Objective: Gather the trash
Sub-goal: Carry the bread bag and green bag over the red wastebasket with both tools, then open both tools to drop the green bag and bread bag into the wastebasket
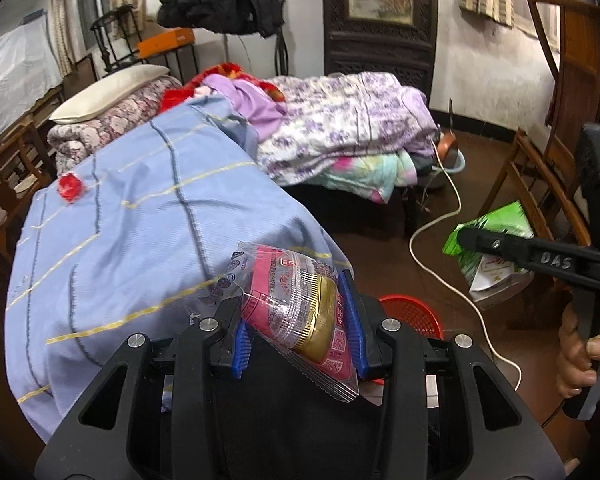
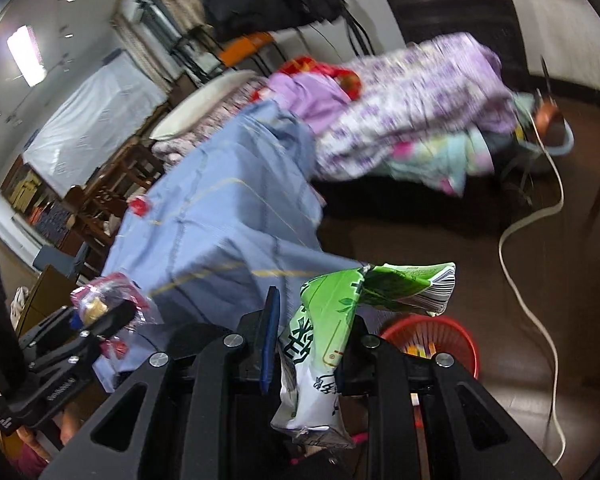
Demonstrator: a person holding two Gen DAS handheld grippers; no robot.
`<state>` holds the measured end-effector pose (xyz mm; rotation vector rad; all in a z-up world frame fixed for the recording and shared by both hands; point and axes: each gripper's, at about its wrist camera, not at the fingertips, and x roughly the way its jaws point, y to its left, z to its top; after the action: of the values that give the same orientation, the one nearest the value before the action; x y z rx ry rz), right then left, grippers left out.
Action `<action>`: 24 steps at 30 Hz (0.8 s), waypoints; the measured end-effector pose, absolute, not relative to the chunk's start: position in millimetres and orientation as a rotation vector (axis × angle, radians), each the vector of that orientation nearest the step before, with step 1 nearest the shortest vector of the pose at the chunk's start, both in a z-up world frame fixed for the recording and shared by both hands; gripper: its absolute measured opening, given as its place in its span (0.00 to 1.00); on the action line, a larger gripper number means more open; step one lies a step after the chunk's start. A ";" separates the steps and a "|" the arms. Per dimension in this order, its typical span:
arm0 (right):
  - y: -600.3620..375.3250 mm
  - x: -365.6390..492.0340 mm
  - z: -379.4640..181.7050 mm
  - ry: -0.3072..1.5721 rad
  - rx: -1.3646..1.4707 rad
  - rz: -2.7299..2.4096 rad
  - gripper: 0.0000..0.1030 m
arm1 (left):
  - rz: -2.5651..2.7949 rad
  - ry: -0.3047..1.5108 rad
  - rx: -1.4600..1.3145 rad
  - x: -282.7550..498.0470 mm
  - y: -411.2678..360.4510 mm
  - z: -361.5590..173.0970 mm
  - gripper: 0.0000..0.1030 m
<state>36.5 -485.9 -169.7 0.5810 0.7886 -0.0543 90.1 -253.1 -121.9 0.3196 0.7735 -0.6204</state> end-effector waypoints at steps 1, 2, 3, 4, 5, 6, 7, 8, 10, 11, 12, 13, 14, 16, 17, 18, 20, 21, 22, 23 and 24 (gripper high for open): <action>-489.5 37.9 -176.6 0.803 0.592 -0.060 0.23 | -0.624 0.780 0.323 91.1 -256.0 -123.7 0.38; -494.2 39.2 -186.5 0.824 0.606 -0.071 0.23 | -0.629 0.787 0.327 92.4 -259.8 -126.4 0.38; -497.6 39.9 -191.7 0.836 0.612 -0.078 0.24 | -0.632 0.794 0.331 93.8 -262.9 -129.3 0.38; -501.9 41.7 -201.6 0.861 0.621 -0.090 0.26 | -0.634 0.800 0.333 95.4 -265.2 -131.3 0.38; -505.0 43.0 -208.7 0.881 0.630 -0.095 0.36 | -0.637 0.807 0.336 97.4 -267.2 -132.9 0.38; -508.7 45.2 -217.1 0.905 0.646 -0.101 0.51 | -0.640 0.818 0.341 99.4 -270.2 -136.7 0.38; -513.1 46.7 -227.1 0.925 0.669 -0.109 0.58 | -0.641 0.825 0.343 101.0 -272.6 -139.5 0.38; -517.2 47.9 -236.6 0.943 0.693 -0.115 0.65 | -0.643 0.836 0.346 102.7 -274.6 -142.7 0.38; -521.8 49.2 -248.7 0.962 0.725 -0.106 0.66 | -0.645 0.849 0.353 103.9 -277.2 -147.1 0.38; -522.8 48.8 -253.2 0.966 0.735 -0.100 0.66 | -0.645 0.855 0.357 104.8 -278.4 -149.4 0.38; -523.3 49.7 -258.2 0.971 0.747 -0.094 0.67 | -0.645 0.859 0.359 105.5 -279.7 -149.8 0.38; -524.1 49.0 -261.0 0.972 0.751 -0.091 0.67 | -0.644 0.865 0.361 106.3 -280.6 -151.5 0.38; -524.4 49.5 -262.7 0.972 0.753 -0.087 0.69 | -0.644 0.869 0.362 106.3 -281.6 -153.0 0.38; -524.1 50.0 -265.9 0.976 0.757 -0.086 0.71 | -0.644 0.878 0.362 107.8 -282.9 -155.3 0.38; -524.1 50.4 -266.9 0.978 0.758 -0.086 0.72 | -0.643 0.882 0.362 108.5 -283.3 -156.2 0.38; -524.8 51.0 -268.8 0.981 0.762 -0.083 0.72 | -0.643 0.885 0.362 108.7 -283.7 -157.0 0.38; -524.7 50.9 -270.1 0.990 0.767 -0.078 0.73 | -0.643 0.886 0.364 107.9 -284.9 -157.3 0.38; -523.9 51.4 -271.6 0.998 0.763 -0.078 0.73 | -0.643 0.886 0.366 107.6 -285.3 -157.7 0.38; -524.7 51.1 -271.3 0.998 0.762 -0.081 0.73 | -0.643 0.887 0.368 107.5 -285.6 -157.7 0.38; -525.6 50.0 -270.4 0.993 0.766 -0.085 0.73 | -0.644 0.886 0.371 107.1 -285.8 -157.7 0.38; -526.6 48.7 -268.5 0.985 0.772 -0.086 0.73 | -0.644 0.884 0.373 106.3 -285.9 -157.7 0.38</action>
<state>48.7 -526.6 -268.6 0.7724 0.9847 -0.0863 106.3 -285.9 -157.7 0.3729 0.8845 -0.6443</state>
